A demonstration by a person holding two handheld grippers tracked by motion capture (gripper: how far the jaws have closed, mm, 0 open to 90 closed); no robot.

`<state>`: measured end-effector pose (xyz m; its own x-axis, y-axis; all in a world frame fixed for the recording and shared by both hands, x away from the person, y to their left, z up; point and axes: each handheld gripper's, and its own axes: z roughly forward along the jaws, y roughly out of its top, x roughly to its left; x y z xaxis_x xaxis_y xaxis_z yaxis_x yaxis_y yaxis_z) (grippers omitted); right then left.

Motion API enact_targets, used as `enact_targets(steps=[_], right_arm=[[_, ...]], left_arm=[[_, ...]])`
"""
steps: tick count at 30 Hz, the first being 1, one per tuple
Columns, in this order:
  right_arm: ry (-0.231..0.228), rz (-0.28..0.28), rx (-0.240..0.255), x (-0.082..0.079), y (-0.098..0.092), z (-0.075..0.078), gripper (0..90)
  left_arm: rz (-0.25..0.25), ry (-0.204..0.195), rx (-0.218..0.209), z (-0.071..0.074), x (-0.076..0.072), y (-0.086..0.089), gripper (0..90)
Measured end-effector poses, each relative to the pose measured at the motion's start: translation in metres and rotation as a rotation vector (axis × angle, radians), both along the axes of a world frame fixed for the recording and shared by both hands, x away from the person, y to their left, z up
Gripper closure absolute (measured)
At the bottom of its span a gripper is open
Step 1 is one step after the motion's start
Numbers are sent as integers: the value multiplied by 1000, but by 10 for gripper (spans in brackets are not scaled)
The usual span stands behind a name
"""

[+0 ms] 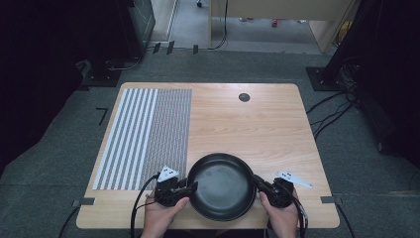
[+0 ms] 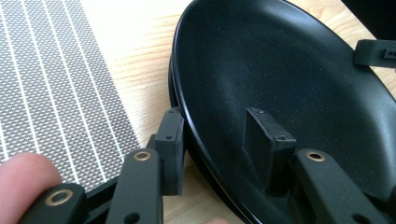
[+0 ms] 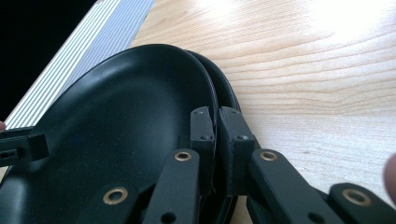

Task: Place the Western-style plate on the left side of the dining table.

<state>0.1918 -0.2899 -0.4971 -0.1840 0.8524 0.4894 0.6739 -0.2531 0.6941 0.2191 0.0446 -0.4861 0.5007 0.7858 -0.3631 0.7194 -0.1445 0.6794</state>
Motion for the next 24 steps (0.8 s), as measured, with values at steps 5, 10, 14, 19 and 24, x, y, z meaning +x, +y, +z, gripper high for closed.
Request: enact_targets(steps=[5, 10, 14, 19, 24], right_arm=[[2, 4, 40, 1, -2, -3, 855], [1, 9, 53, 2, -2, -4, 854], [-2, 11, 52, 2, -2, -5, 851], [-7, 7, 27, 1, 2, -5, 841], [-2, 2, 51, 2, 2, -7, 841]], left_arm=[[-3, 5, 0, 1, 1, 1, 602], [-7, 6, 3, 1, 1, 2, 597], [-15, 5, 5, 2, 0, 2, 588], [-15, 4, 9, 3, -1, 2, 573], [-20, 9, 7, 3, 0, 2, 571]])
